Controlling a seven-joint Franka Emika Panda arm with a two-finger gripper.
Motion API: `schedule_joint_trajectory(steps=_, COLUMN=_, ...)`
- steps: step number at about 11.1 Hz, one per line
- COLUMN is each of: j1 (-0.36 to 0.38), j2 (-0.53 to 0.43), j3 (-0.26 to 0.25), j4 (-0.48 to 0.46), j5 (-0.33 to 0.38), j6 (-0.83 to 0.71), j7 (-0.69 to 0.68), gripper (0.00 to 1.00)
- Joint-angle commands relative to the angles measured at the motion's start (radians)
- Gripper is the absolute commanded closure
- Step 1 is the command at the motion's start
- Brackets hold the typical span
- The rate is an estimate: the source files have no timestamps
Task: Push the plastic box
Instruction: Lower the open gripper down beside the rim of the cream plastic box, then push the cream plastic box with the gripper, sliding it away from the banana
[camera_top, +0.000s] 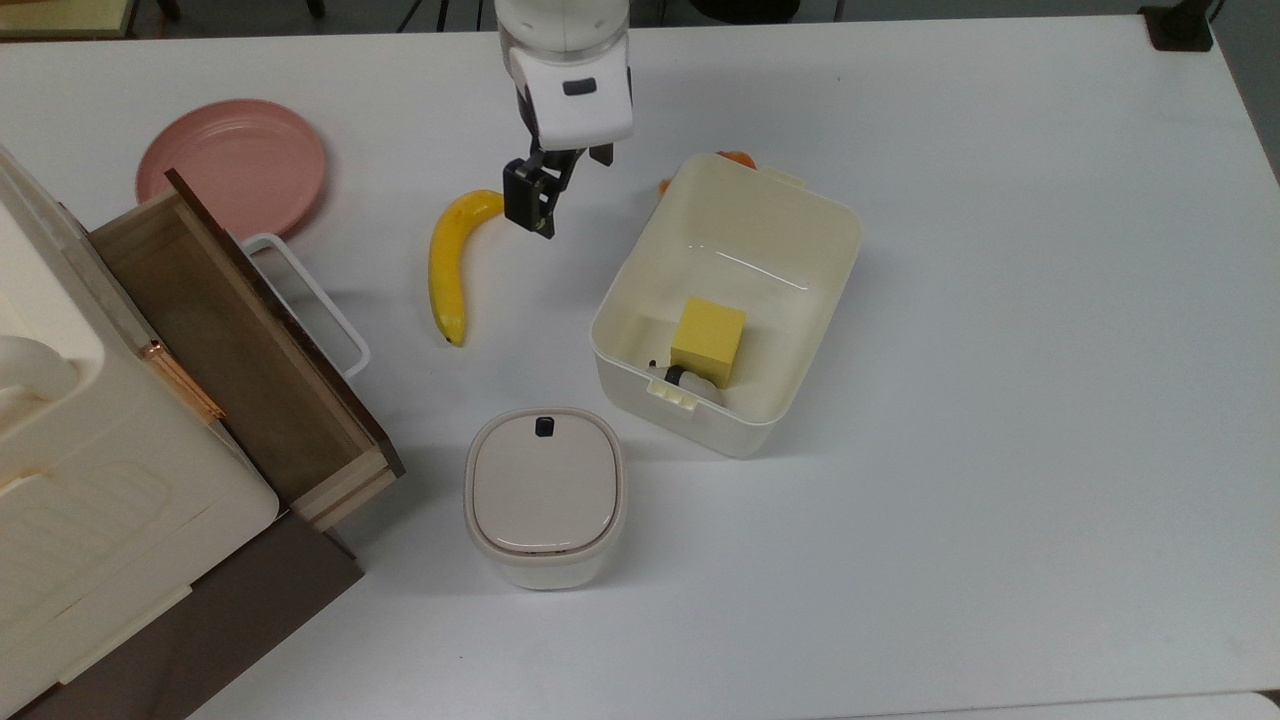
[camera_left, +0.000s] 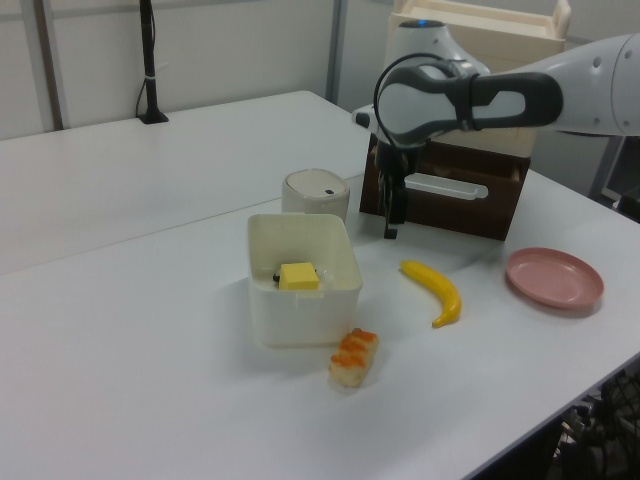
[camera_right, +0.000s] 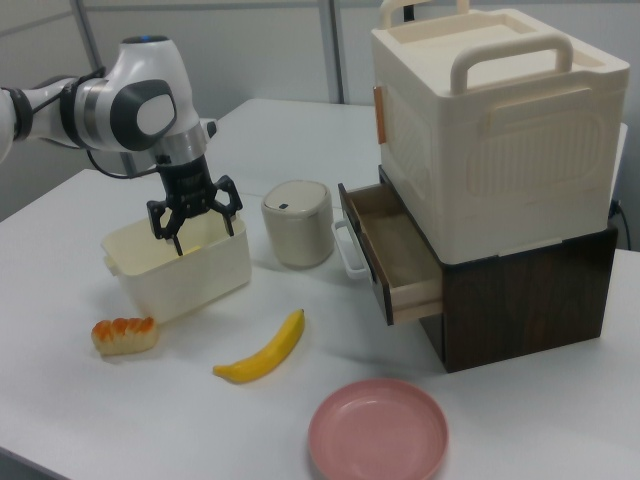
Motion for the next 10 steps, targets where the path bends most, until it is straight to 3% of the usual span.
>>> schedule_joint_trajectory(steps=1, j1=0.023, j2=0.015, j3=-0.005, j4=-0.035, j5=-0.028, j6=0.031, j7=-0.064, gripper=0.00)
schedule_joint_trajectory(steps=6, j1=0.048, j2=0.067, j3=-0.005, j4=-0.029, j5=-0.043, j6=0.047, j7=-0.066, gripper=0.00)
schedule_joint_trajectory(steps=10, j1=0.086, j2=0.119, j3=-0.005, j4=-0.022, j5=-0.042, j6=0.155, j7=-0.018, gripper=0.00)
